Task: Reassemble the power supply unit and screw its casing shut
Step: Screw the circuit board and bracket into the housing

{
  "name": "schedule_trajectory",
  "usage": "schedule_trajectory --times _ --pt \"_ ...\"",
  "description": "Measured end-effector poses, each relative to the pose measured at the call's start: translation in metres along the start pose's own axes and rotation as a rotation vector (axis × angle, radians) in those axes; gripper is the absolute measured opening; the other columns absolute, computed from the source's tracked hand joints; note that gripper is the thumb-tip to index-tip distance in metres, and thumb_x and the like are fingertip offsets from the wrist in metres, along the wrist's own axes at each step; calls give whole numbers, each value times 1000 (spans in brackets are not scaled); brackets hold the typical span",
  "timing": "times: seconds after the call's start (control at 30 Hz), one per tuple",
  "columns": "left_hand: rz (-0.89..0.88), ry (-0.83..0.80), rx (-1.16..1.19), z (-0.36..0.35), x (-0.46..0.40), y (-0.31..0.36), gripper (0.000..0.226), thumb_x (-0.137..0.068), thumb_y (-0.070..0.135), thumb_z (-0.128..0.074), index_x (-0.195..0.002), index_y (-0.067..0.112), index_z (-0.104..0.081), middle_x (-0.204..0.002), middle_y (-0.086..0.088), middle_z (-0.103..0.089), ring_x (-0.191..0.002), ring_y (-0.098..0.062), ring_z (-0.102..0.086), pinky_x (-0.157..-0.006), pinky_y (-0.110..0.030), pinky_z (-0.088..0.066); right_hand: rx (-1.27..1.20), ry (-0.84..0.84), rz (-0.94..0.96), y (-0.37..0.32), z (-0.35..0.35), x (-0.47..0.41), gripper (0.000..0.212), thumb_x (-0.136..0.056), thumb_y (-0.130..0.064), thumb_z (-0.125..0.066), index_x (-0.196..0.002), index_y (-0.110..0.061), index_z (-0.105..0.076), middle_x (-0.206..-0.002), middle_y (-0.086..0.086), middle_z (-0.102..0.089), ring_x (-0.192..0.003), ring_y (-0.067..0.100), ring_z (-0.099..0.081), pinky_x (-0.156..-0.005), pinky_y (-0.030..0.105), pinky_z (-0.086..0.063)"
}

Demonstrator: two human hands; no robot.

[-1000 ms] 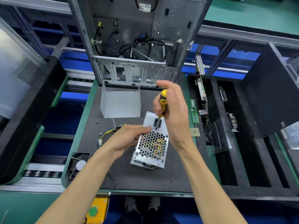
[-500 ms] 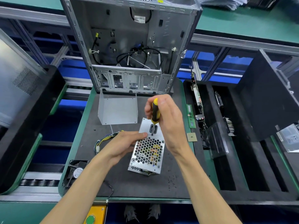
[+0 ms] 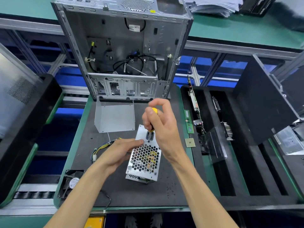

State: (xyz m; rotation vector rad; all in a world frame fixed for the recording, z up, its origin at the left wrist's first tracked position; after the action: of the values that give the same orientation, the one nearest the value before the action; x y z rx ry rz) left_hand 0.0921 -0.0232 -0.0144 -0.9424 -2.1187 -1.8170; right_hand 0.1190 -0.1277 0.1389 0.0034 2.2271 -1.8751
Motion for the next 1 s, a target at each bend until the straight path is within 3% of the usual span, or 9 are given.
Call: schedule_trajectory --times 0.07,0.13,0.23,0.33,0.4,0.5,0.7,0.83,1.0 --pt "12 7 1 1 0 -1 21 -95 27 -67 -90 12 -81 -104 -14 -77 -96 -23 -72 -87 -34 -54 -13 -12 -4 0 0 1 28 -106 -24 -37 -110 -11 -62 -73 -4 -50 -68 9 -44 -66 18 -39" --pt "13 9 -9 1 0 0 21 -95 27 -67 -90 13 -81 -105 -14 -77 -97 -24 -72 -90 -36 -54 -17 -4 -22 0 1 1 32 -104 -23 -37 -104 -8 -65 -79 -2 -56 -72 10 -49 -69 20 -41" --pt "2 11 -15 2 -1 0 27 -95 27 -66 -101 4 -78 -110 -19 -75 -109 -36 -70 -103 -46 -51 -23 6 -11 0 2 0 11 -98 -14 -53 -102 -4 -49 -82 6 -65 -70 12 -61 -68 21 -48" --pt "6 9 -17 2 -1 -1 31 -96 27 -65 -107 -1 -75 -113 -21 -74 -114 -39 -67 -106 -49 -49 -7 5 -7 0 1 1 19 -96 -16 -59 -103 -13 -42 -68 -6 -56 -62 9 -51 -64 19 -44" --pt "14 13 -8 2 -1 -1 26 -96 26 -65 -102 4 -78 -113 -21 -74 -110 -35 -69 -104 -46 -51 4 -6 2 -2 1 1 14 -104 -26 -47 -112 -16 -52 -69 -6 -50 -65 9 -44 -65 19 -39" --pt "23 16 -10 2 -1 -1 27 -95 25 -66 -104 3 -77 -112 -19 -75 -111 -34 -70 -103 -44 -52 -14 -6 -19 0 4 2 40 -107 -26 -30 -106 -10 -67 -78 -2 -54 -73 10 -47 -70 20 -40" --pt "-2 14 -1 2 -1 1 40 -95 25 -66 -112 -12 -68 -115 -28 -71 -118 -45 -62 -109 -53 -46 -64 -38 -11 -4 -1 4 9 -99 -12 -48 -103 -3 -47 -81 8 -64 -71 12 -59 -71 21 -49" --pt "-14 6 -29 2 -1 1 43 -96 27 -64 -114 -12 -67 -118 -29 -69 -120 -46 -60 -111 -54 -43 -70 -42 -22 -3 -2 2 22 -93 -13 -58 -99 -12 -37 -69 -5 -57 -65 11 -52 -67 22 -45" --pt "5 8 -26 2 -1 -1 32 -96 26 -65 -107 -3 -74 -113 -22 -74 -114 -38 -67 -106 -46 -49 -40 1 -14 -2 2 3 16 -103 -22 -41 -110 -11 -51 -73 4 -50 -67 11 -47 -66 21 -40"
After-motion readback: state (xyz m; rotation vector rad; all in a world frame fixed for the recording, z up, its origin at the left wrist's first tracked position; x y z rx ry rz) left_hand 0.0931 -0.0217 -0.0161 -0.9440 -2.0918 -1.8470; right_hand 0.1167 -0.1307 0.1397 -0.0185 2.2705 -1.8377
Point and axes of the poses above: each hand's wrist, its own x-axis away from the middle knuckle, its own z-axis out of the back of the hand, y = z × x, the point moved 10 cm from there along -x, towards the middle knuckle
